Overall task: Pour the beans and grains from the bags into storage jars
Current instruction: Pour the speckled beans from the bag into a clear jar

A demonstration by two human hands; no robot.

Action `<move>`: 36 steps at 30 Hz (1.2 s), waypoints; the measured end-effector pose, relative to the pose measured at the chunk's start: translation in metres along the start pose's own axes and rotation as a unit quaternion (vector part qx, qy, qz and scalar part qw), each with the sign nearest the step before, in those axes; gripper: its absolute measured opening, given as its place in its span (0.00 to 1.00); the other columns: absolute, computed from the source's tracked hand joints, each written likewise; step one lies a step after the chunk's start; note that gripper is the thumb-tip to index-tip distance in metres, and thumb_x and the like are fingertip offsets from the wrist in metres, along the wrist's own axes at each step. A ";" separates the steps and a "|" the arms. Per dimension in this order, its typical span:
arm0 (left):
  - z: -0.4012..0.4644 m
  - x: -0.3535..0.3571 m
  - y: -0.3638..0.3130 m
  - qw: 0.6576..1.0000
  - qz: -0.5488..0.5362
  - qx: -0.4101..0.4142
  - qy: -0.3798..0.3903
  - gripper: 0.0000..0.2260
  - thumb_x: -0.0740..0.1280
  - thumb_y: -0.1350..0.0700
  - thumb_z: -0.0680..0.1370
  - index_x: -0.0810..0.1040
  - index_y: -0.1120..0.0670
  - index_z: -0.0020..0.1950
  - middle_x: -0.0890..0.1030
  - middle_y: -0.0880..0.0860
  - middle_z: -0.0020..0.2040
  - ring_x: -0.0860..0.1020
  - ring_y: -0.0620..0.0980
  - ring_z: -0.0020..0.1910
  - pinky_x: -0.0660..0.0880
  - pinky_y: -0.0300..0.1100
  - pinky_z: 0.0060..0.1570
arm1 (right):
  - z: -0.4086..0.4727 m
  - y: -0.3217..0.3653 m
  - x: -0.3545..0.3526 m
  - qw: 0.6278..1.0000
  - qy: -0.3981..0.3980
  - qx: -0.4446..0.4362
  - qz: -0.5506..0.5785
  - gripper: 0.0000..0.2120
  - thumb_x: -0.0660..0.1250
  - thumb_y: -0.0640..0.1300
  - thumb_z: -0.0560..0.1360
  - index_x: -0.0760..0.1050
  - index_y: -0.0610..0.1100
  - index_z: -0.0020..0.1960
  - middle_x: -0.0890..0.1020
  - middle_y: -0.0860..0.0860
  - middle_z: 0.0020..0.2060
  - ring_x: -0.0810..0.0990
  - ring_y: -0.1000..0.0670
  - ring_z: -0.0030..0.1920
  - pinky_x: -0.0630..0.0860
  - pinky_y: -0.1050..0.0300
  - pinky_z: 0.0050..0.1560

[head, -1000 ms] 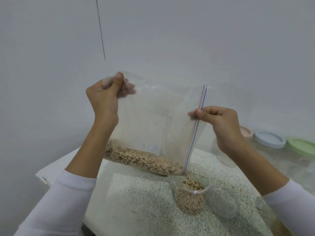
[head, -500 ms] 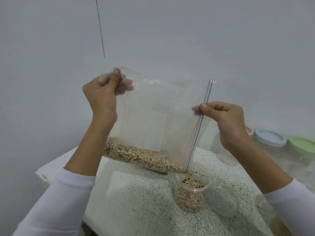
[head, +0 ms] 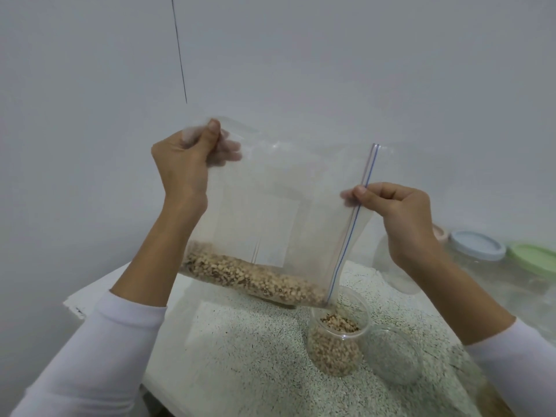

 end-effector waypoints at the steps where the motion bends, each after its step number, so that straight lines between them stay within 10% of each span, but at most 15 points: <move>1: 0.000 0.001 0.001 1.000 0.003 -0.002 0.009 0.10 0.67 0.60 0.78 0.79 0.58 0.37 0.82 0.49 0.28 0.81 0.48 0.28 0.75 0.38 0.30 | 0.000 -0.001 0.003 1.000 0.014 0.005 -0.006 0.04 0.69 0.38 0.73 0.82 0.40 0.41 0.85 0.51 0.34 0.83 0.57 0.40 0.72 0.75 0.44; 36: 0.004 -0.010 0.006 1.000 -0.006 -0.008 0.006 0.09 0.67 0.60 0.78 0.79 0.60 0.38 0.82 0.50 0.28 0.82 0.49 0.28 0.76 0.40 0.31 | 0.004 0.001 0.003 0.999 0.026 0.012 -0.021 0.04 0.70 0.39 0.73 0.83 0.40 0.41 0.86 0.50 0.36 0.83 0.55 0.44 0.71 0.64 0.58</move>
Point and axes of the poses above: each hand's wrist, its own z-axis towards the middle knuckle, its own x-axis out of the palm, y = z × x, the point moved 8 cm from there along z, towards the middle knuckle
